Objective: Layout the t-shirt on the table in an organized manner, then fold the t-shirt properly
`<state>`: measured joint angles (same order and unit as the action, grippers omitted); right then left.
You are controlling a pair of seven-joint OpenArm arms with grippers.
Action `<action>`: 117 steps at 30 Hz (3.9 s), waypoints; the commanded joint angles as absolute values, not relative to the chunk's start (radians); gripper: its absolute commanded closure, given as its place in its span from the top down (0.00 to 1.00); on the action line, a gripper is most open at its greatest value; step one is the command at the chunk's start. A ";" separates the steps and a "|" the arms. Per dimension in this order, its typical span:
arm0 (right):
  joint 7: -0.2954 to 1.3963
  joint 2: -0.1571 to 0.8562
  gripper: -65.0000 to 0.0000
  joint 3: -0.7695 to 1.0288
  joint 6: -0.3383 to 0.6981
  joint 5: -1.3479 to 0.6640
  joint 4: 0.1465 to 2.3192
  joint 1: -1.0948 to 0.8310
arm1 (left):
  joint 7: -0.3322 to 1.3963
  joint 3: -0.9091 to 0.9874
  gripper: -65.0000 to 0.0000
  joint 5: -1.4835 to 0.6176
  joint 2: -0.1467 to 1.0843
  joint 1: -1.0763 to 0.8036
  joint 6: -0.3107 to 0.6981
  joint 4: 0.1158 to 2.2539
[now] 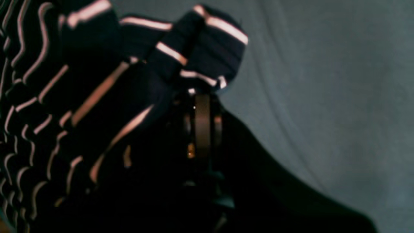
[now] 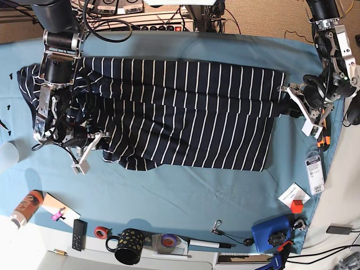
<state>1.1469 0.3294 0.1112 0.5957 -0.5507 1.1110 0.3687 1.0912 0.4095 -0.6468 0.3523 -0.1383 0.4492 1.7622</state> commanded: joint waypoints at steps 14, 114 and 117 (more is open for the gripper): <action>0.964 0.347 0.00 0.121 0.595 -0.448 1.286 0.543 | 1.073 0.414 0.35 -0.658 0.368 -0.128 0.453 1.778; 1.190 0.327 0.33 0.204 0.519 -0.321 1.431 0.510 | 1.031 0.414 0.35 -0.657 0.308 -0.131 0.453 1.778; 1.123 0.327 0.33 0.204 0.519 -0.320 1.417 0.482 | 1.030 0.414 0.35 -0.658 0.308 -0.130 0.453 1.778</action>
